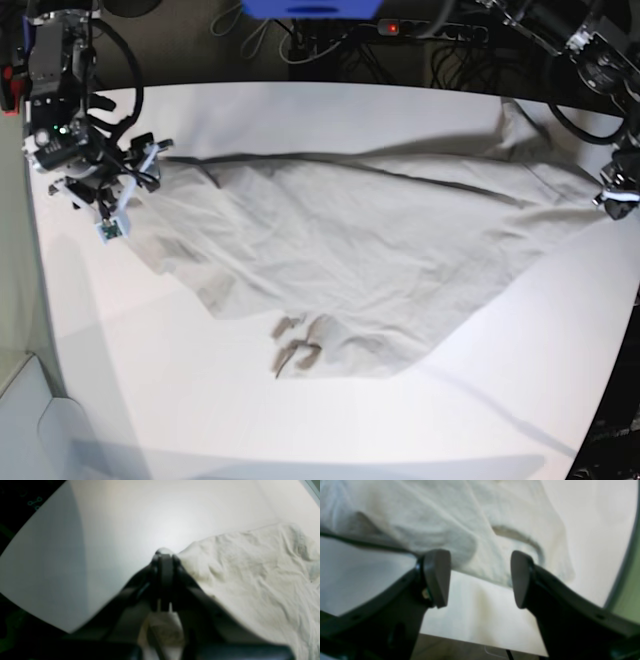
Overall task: Layout the t-shirt on the table in an organized manner, then fold the t-shirt properly
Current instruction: 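Pull the held edge with the right gripper away from the left gripper, then swing the held fabric with the right gripper across toward the left gripper, then release the fabric and grasp the t-shirt edge with the right gripper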
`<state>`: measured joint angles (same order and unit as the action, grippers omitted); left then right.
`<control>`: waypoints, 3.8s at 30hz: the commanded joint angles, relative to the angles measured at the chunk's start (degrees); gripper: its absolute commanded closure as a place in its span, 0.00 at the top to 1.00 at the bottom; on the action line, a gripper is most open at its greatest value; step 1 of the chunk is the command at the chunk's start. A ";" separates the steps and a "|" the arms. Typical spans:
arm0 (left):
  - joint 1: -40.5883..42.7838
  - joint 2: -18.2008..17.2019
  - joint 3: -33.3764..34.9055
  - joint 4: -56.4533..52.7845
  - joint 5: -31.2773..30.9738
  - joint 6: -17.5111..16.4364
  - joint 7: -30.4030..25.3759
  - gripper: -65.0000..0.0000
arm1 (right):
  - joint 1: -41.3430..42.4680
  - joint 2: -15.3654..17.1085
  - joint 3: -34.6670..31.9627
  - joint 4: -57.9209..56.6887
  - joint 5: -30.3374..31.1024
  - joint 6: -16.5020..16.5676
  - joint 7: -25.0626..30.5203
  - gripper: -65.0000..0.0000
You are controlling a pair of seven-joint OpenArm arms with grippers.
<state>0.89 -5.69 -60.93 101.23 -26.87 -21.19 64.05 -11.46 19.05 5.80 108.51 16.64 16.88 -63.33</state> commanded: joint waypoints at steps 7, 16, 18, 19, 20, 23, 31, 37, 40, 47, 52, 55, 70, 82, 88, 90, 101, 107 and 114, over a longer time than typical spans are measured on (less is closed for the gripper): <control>-0.23 -0.15 -0.13 0.88 -0.78 -0.04 -1.41 0.00 | 0.78 2.62 0.22 -12.64 -0.07 0.21 9.13 0.54; -0.14 -0.15 -0.13 0.88 -0.78 -0.04 -1.41 0.00 | 0.52 3.94 0.22 -16.42 0.02 0.21 13.53 0.48; -0.14 0.02 -0.13 0.97 -0.78 -0.04 -1.41 0.00 | 0.69 3.85 0.22 -16.42 0.02 0.21 13.35 0.38; -0.14 0.29 -0.13 0.97 -0.69 -0.04 -1.41 0.00 | 0.78 3.85 0.22 -16.42 0.02 0.21 13.26 0.32; -0.14 0.64 -0.13 1.14 -0.60 -0.04 -1.41 0.00 | 0.78 3.94 0.22 -16.33 0.02 0.21 13.26 0.24; -0.14 0.90 -0.13 1.06 -0.69 -0.04 -1.41 0.00 | 0.87 3.94 0.22 -16.25 0.02 0.21 13.18 0.00; -0.31 1.34 -0.13 1.06 -0.69 -0.04 -1.41 0.00 | -2.38 5.08 0.66 -2.53 0.02 0.21 13.18 0.00; -0.40 1.34 -0.13 1.06 -0.60 -0.04 -1.41 0.00 | -1.85 5.08 0.66 8.19 0.02 0.21 13.18 0.00; -0.31 0.90 -1.18 0.97 -0.60 -0.04 -1.50 0.00 | 1.13 5.08 1.80 8.11 0.02 0.21 13.18 0.00; -0.23 0.81 -5.23 1.58 -0.78 -0.04 -0.80 0.00 | 11.95 4.56 2.07 8.19 0.28 0.21 13.18 0.00; 0.74 0.99 -4.88 1.58 -0.78 -0.04 -0.80 0.00 | 23.38 -1.77 -0.31 7.93 0.28 0.21 13.18 0.00; 0.74 1.17 -4.88 1.58 -0.51 -0.04 -0.71 0.00 | 29.53 -6.08 -4.44 7.75 0.10 0.21 13.09 0.00; 3.29 1.43 -5.32 3.43 -0.42 -0.04 1.75 0.00 | 42.10 -23.49 -38.73 -23.45 0.02 0.21 15.99 0.00; 4.96 1.43 -5.32 3.34 -0.42 -0.04 1.66 0.00 | 44.30 -26.65 -50.07 -33.30 -0.07 -0.05 20.56 0.23; 4.70 1.43 -5.32 3.43 -0.42 -0.04 1.66 0.00 | 44.30 -23.31 -50.24 -31.19 -0.07 -0.05 20.56 0.57; 4.79 1.43 -5.32 3.43 -0.51 -0.04 1.66 0.00 | 44.30 -20.06 -50.07 -27.32 -0.07 -0.05 20.56 0.62; 4.52 1.43 -5.23 3.25 -0.78 -0.04 1.66 0.00 | 37.97 -7.22 -28.53 -23.63 -0.07 0.13 20.65 0.65; 4.43 1.96 -5.23 3.08 -0.78 -0.04 1.66 0.00 | 32.96 -3.71 -24.48 -26.27 0.02 0.13 21.09 0.65; 4.43 3.45 -5.32 3.43 -0.78 -0.04 1.66 0.00 | 31.38 -3.53 -22.46 -26.79 0.02 0.21 21.09 0.65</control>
<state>5.69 -1.78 -66.08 103.53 -26.83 -21.19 66.63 18.81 15.27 -16.99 80.97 16.36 16.91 -43.44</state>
